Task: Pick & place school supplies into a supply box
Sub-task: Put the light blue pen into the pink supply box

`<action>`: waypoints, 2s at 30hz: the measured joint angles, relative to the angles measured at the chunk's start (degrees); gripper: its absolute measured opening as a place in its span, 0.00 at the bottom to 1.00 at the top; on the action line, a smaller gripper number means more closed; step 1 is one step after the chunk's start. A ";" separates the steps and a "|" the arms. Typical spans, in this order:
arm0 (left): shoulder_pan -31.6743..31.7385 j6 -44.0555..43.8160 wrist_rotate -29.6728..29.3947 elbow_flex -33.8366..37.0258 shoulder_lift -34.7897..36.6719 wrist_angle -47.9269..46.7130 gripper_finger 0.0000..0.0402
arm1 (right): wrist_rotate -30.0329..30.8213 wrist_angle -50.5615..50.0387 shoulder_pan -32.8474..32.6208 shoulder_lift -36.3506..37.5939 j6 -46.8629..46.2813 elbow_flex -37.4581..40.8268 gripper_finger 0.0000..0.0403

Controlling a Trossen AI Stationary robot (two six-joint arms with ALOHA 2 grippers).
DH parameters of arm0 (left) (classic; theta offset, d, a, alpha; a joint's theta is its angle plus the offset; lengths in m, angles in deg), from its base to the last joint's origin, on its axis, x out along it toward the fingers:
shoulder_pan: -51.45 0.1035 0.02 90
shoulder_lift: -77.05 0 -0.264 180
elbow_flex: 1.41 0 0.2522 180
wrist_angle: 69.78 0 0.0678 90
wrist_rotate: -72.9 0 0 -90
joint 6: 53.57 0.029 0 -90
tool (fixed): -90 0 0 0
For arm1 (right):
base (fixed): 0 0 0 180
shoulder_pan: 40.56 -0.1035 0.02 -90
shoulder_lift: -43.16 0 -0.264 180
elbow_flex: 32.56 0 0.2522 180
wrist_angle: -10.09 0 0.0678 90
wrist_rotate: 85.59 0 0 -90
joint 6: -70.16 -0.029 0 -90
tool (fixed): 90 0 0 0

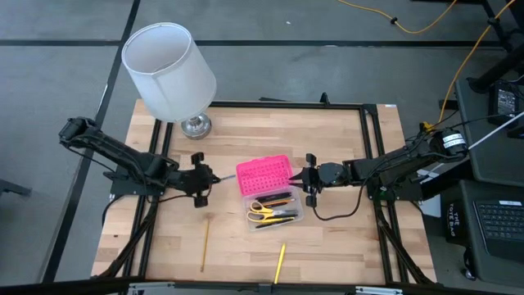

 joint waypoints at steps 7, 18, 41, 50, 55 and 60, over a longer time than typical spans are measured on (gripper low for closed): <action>-3.25 4.25 -2.06 -0.02 -0.75 14.29 0.01 | -0.02 -0.29 -0.02 0.00 -1.20 0.00 0.19; -6.86 9.56 -5.22 -0.09 -9.74 33.89 0.01 | 0.02 -0.80 -0.02 0.00 0.41 0.00 0.19; -5.38 23.99 8.46 -0.09 -15.31 47.37 0.01 | 0.07 4.68 0.17 0.02 3.70 0.00 0.19; -0.69 23.37 9.02 -0.09 -15.31 47.67 0.01 | 0.07 3.78 0.17 0.02 -0.17 0.00 0.19; 0.00 23.99 8.68 -1.43 -16.33 47.15 0.01 | 0.07 0.09 -1.13 0.94 -1.37 0.00 0.19; 0.06 24.02 8.56 -6.77 -21.76 45.45 0.01 | 0.06 -5.76 -1.63 4.60 -5.22 0.00 0.19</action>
